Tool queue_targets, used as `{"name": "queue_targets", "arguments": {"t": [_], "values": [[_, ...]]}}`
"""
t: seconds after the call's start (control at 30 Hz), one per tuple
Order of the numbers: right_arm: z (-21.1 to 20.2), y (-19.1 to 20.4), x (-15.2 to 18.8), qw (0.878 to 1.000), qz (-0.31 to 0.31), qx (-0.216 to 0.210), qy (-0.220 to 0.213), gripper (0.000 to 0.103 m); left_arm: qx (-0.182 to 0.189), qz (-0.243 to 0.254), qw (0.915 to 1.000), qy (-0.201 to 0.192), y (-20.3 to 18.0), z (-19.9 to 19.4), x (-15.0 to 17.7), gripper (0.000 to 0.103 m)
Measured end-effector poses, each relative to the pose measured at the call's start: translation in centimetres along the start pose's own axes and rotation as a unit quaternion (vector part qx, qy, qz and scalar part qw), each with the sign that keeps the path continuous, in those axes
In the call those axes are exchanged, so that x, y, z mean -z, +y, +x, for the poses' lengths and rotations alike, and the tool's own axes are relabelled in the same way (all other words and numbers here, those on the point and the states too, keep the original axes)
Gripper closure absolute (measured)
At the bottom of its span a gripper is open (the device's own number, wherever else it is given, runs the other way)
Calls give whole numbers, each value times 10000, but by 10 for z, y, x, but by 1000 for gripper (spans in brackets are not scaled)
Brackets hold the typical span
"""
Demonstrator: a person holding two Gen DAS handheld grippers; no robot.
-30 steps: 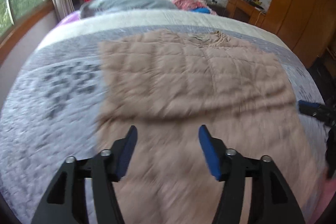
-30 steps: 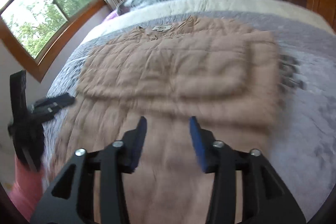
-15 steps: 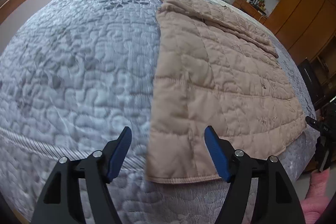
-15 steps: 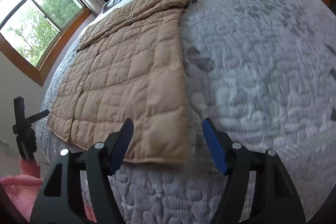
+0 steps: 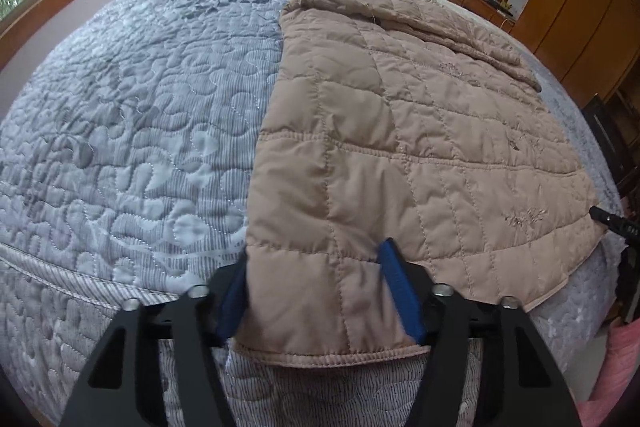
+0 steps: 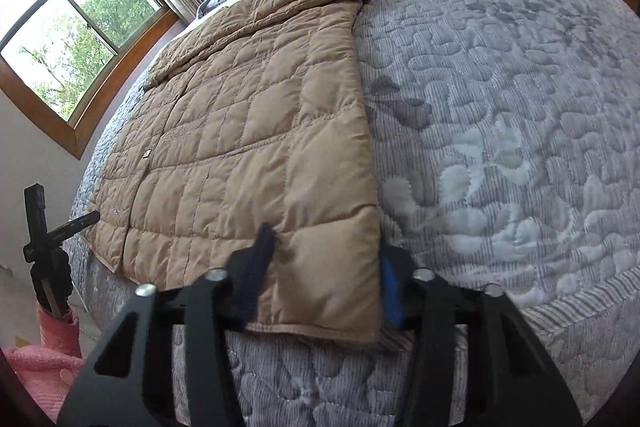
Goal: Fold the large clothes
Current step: 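Grasp the coat hem with the left tool while the right tool grasps it too, then lift the hem with both tools and fold it toward the collar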
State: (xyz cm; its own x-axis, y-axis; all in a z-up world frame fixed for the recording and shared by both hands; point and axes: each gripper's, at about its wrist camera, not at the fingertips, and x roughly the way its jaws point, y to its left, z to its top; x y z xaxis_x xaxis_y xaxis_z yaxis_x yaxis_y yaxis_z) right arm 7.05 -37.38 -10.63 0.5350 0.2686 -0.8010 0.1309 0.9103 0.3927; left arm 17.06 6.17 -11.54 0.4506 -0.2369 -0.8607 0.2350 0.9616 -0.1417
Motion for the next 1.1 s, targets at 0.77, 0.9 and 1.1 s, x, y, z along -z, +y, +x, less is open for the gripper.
{"name": "queue_targets", "arguments": {"t": [0.77, 0.9, 1.1], "values": [[-42, 21, 37, 9994, -121, -94, -307, 92, -330, 211, 9984, -406, -7, -47, 24, 89], [-60, 30, 57, 9988, -209, -117, -426, 92, -313, 206, 9983, -444, -3, -64, 43, 89], [-72, 36, 78, 9987, -174, -58, -471, 92, -291, 152, 9987, -389, 0, -77, 61, 89]]}}
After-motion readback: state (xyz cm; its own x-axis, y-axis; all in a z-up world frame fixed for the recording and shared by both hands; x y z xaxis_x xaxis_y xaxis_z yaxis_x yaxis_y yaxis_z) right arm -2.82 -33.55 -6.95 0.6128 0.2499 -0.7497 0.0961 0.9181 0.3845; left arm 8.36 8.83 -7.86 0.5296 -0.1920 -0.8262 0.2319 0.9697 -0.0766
